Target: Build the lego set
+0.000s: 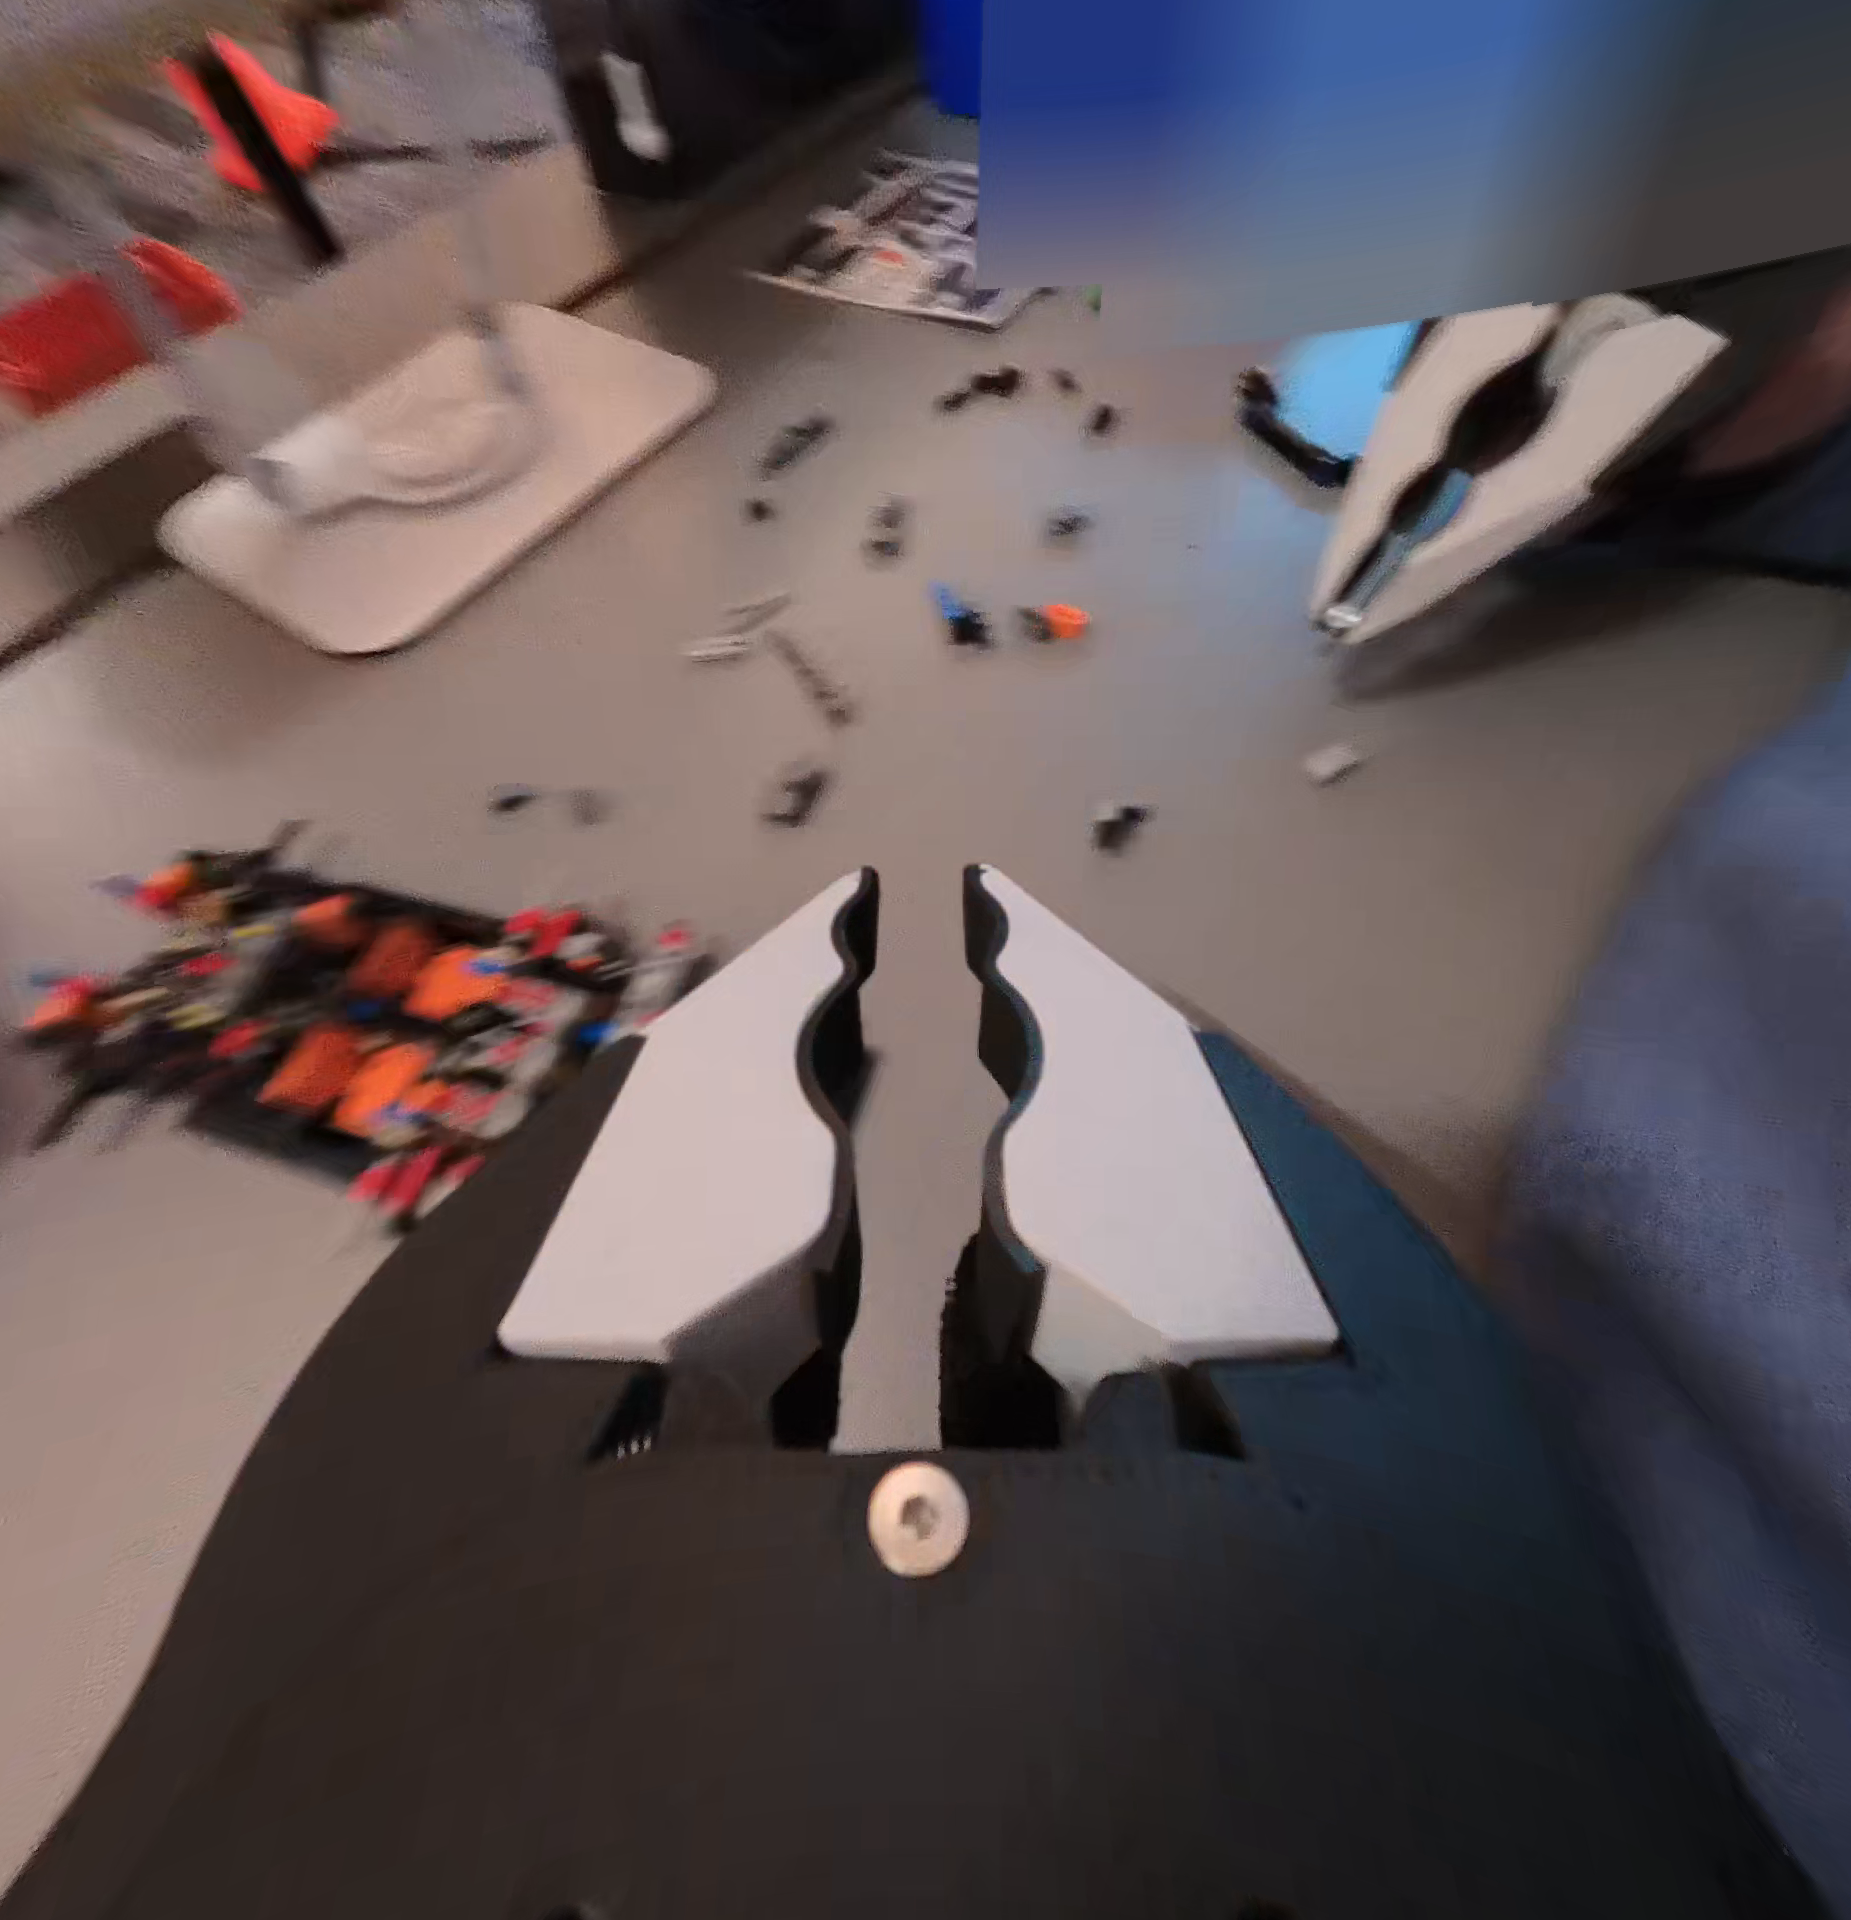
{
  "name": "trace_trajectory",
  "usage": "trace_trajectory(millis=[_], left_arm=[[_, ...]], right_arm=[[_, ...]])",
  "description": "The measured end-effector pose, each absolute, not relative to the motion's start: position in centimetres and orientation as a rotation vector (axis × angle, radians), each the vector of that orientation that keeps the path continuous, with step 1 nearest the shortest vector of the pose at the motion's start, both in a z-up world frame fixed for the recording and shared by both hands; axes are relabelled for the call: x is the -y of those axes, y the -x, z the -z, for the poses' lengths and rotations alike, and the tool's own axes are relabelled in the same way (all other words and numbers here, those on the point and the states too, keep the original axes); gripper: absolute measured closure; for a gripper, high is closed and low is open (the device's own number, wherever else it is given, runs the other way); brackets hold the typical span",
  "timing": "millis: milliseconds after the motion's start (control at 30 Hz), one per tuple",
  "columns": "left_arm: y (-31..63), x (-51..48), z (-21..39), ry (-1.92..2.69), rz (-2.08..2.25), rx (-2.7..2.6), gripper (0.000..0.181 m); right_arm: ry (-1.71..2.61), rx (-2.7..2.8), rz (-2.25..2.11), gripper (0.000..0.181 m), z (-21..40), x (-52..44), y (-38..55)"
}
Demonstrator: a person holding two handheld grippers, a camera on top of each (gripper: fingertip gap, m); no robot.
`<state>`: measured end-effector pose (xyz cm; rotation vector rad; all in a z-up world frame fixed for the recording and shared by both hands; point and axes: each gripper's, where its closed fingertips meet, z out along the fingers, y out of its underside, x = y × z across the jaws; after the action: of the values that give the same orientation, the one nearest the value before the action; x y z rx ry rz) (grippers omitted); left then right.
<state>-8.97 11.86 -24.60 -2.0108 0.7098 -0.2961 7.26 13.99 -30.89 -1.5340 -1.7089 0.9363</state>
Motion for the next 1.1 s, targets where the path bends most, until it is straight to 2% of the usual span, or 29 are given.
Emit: trace_trajectory(millis=[133, 367, 500, 833, 967, 1100], left_arm=[[0.8, -10.8, 28.3, 2.067, 0.417, -0.848, 0.164], [-5.6, -10.9, 32.9, 2.168, 0.389, -0.976, 0.156], [-6.3, -11.6, 34.3, 2.206, 0.283, -1.002, 0.156], [-6.6, -11.8, 34.6, 2.187, 0.301, -1.078, 0.17], [-5.4, -11.5, 34.4, 2.214, 0.326, -1.034, 0.155], [-4.6, -10.6, 34.0, 2.21, 0.307, -1.009, 0.159]], right_arm=[[1.535, 1.73, -0.944, 0.178, 31.5, -13.4, -8.2], [1.558, 1.781, -0.936, 0.177, 32.4, -12.9, -8.4], [1.594, 1.796, -0.906, 0.177, 33.0, -13.0, -8.1], [1.599, 1.895, -0.911, 0.178, 33.9, -11.4, -6.7], [1.604, 1.887, -0.916, 0.178, 33.9, -11.2, -6.3], [1.616, 1.867, -0.941, 0.178, 33.6, -11.4, -6.5]])
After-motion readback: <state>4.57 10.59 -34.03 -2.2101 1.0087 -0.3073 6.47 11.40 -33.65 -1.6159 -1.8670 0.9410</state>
